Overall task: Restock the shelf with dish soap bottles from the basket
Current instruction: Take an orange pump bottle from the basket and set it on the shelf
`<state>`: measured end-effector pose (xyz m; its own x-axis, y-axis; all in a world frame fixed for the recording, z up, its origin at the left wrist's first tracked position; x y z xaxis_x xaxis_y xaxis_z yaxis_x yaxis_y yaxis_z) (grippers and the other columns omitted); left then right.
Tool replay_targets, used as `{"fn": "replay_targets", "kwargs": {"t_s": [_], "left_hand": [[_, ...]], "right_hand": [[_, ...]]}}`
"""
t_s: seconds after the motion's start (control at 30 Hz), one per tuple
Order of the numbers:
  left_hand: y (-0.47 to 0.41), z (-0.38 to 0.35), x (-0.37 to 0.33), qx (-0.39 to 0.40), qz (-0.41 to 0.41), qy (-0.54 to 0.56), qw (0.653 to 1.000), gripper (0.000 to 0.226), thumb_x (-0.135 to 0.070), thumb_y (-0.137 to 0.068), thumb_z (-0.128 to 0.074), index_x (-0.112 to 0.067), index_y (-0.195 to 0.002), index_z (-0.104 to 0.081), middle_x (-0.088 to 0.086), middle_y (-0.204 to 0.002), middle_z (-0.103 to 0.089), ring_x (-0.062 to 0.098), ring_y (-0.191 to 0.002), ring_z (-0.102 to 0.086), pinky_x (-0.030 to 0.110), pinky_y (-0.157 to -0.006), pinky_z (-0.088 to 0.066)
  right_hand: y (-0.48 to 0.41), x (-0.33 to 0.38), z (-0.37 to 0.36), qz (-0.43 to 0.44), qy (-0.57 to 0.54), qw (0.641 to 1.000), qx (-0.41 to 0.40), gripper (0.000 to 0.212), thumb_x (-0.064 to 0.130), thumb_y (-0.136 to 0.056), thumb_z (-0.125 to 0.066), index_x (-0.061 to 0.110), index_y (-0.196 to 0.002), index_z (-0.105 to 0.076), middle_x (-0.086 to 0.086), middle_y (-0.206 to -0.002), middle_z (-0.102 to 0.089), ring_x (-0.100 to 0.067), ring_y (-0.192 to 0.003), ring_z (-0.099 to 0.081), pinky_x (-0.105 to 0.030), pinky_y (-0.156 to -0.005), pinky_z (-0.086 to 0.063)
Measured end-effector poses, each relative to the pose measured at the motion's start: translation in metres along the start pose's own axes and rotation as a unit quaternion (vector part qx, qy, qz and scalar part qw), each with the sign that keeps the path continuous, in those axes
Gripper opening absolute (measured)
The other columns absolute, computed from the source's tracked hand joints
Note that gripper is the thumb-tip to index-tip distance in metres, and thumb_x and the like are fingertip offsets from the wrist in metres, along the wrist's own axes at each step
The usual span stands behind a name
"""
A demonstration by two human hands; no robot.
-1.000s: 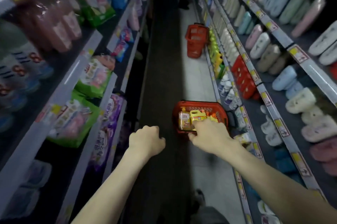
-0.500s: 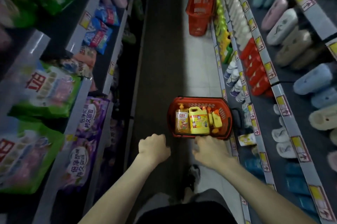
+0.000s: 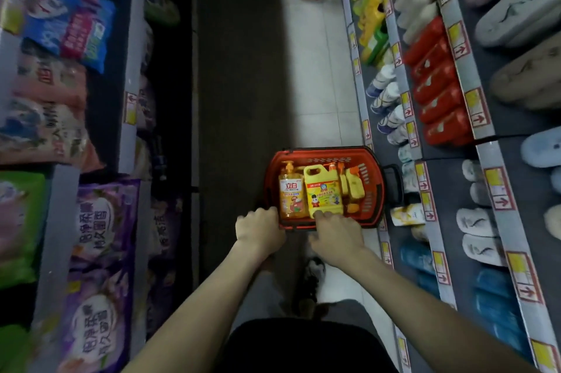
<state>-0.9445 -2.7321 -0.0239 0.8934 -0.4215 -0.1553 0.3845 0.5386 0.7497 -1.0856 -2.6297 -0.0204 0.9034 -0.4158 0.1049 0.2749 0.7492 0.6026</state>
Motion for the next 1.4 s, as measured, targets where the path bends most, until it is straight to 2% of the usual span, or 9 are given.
{"fn": "replay_targets", "kwargs": {"t_s": [0.27, 0.5, 0.63, 0.7, 0.9, 1.03, 1.17, 1.3, 1.4], "left_hand": [[-0.095, 0.022, 0.03, 0.03, -0.012, 0.009, 0.999, 0.034, -0.038, -0.101, -0.049, -0.016, -0.125, -0.06, 0.011, -0.122, -0.07, 0.037, -0.118, -0.065, 0.045, -0.097, -0.047], [-0.172, -0.016, 0.031, 0.115, 0.0, 0.003, 0.993, 0.042, -0.039, -0.1, -0.05, -0.016, -0.134, -0.059, 0.011, -0.129, -0.068, 0.035, -0.124, -0.062, 0.045, -0.1, -0.046], [-0.216, -0.046, 0.028, 0.134, 0.007, 0.011, 0.991, 0.035, -0.036, -0.1, -0.051, -0.017, -0.128, -0.06, 0.009, -0.124, -0.068, 0.034, -0.117, -0.065, 0.04, -0.083, -0.042], [-0.238, -0.061, 0.025, 0.135, 0.01, 0.018, 0.991, 0.033, -0.034, -0.1, -0.052, -0.017, -0.126, -0.06, 0.009, -0.123, -0.069, 0.033, -0.116, -0.065, 0.04, -0.081, -0.042], [-0.295, -0.11, 0.007, 0.137, 0.02, 0.062, 0.988, 0.038, -0.035, -0.099, -0.057, -0.016, -0.132, -0.06, 0.009, -0.127, -0.068, 0.032, -0.119, -0.064, 0.04, -0.087, -0.048], [-0.326, -0.142, 0.001, 0.137, 0.072, 0.172, 0.973, 0.056, -0.042, -0.099, -0.061, -0.012, -0.145, -0.05, 0.013, -0.134, -0.062, 0.037, -0.12, -0.064, 0.045, -0.096, -0.054], [-0.344, -0.169, -0.002, 0.111, 0.124, 0.304, 0.938, 0.072, -0.04, -0.096, -0.069, -0.013, -0.153, -0.036, 0.016, -0.14, -0.057, 0.039, -0.124, -0.061, 0.048, -0.102, -0.054], [-0.353, -0.186, -0.004, 0.067, 0.169, 0.403, 0.897, 0.061, -0.026, -0.096, -0.065, -0.019, -0.152, -0.042, 0.012, -0.142, -0.061, 0.035, -0.126, -0.062, 0.037, -0.098, -0.051], [-0.356, -0.193, -0.006, 0.06, 0.202, 0.464, 0.86, 0.06, -0.016, -0.093, -0.063, -0.019, -0.15, -0.046, 0.008, -0.136, -0.065, 0.031, -0.122, -0.065, 0.03, -0.092, -0.049]], "right_hand": [[-0.094, 0.013, -0.009, -0.051, -0.031, 0.997, 0.057, 0.052, 0.039, -0.099, -0.055, 0.014, -0.144, -0.049, -0.007, -0.126, -0.067, -0.031, -0.116, -0.064, -0.038, -0.087, -0.051], [-0.173, -0.003, -0.044, -0.068, -0.052, 0.993, 0.079, 0.041, 0.035, -0.098, -0.055, 0.014, -0.133, -0.057, -0.008, -0.125, -0.068, -0.031, -0.115, -0.065, -0.038, -0.088, -0.051], [-0.211, -0.022, -0.077, -0.077, -0.064, 0.988, 0.118, 0.041, 0.035, -0.099, -0.056, 0.013, -0.133, -0.055, -0.009, -0.124, -0.067, -0.032, -0.114, -0.065, -0.039, -0.086, -0.051], [-0.228, -0.031, -0.097, -0.084, -0.077, 0.984, 0.134, 0.039, 0.035, -0.099, -0.055, 0.012, -0.131, -0.055, -0.01, -0.123, -0.067, -0.033, -0.113, -0.065, -0.04, -0.083, -0.051], [-0.267, -0.048, -0.158, -0.106, -0.122, 0.973, 0.167, 0.03, 0.034, -0.097, -0.058, 0.015, -0.12, -0.056, -0.009, -0.114, -0.068, -0.034, -0.107, -0.068, -0.036, -0.075, -0.043], [-0.291, -0.059, -0.193, -0.135, -0.183, 0.958, 0.173, 0.024, 0.035, -0.097, -0.061, 0.018, -0.111, -0.051, -0.01, -0.11, -0.068, -0.036, -0.104, -0.068, -0.036, -0.075, -0.045], [-0.313, -0.062, -0.225, -0.195, -0.278, 0.923, 0.182, 0.04, 0.036, -0.098, -0.062, 0.014, -0.131, -0.054, -0.016, -0.123, -0.067, -0.041, -0.114, -0.064, -0.04, -0.086, -0.05], [-0.326, -0.059, -0.252, -0.265, -0.363, 0.87, 0.203, 0.045, 0.038, -0.101, -0.058, 0.018, -0.141, -0.051, -0.015, -0.135, -0.064, -0.04, -0.126, -0.059, -0.035, -0.087, -0.035], [-0.334, -0.057, -0.269, -0.301, -0.431, 0.825, 0.208, 0.052, 0.04, -0.102, -0.06, 0.019, -0.149, -0.048, -0.012, -0.145, -0.06, -0.036, -0.132, -0.057, -0.036, -0.092, -0.038]]}}
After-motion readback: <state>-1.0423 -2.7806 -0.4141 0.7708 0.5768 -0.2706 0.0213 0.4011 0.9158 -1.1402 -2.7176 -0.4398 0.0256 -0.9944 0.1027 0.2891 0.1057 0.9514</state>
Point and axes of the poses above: each hand's wrist, its own y-axis away from the middle knuckle, its own z-axis out of the back of the hand, x = y × z, the point moved 1 cm from there along -y, towards the middle knuckle
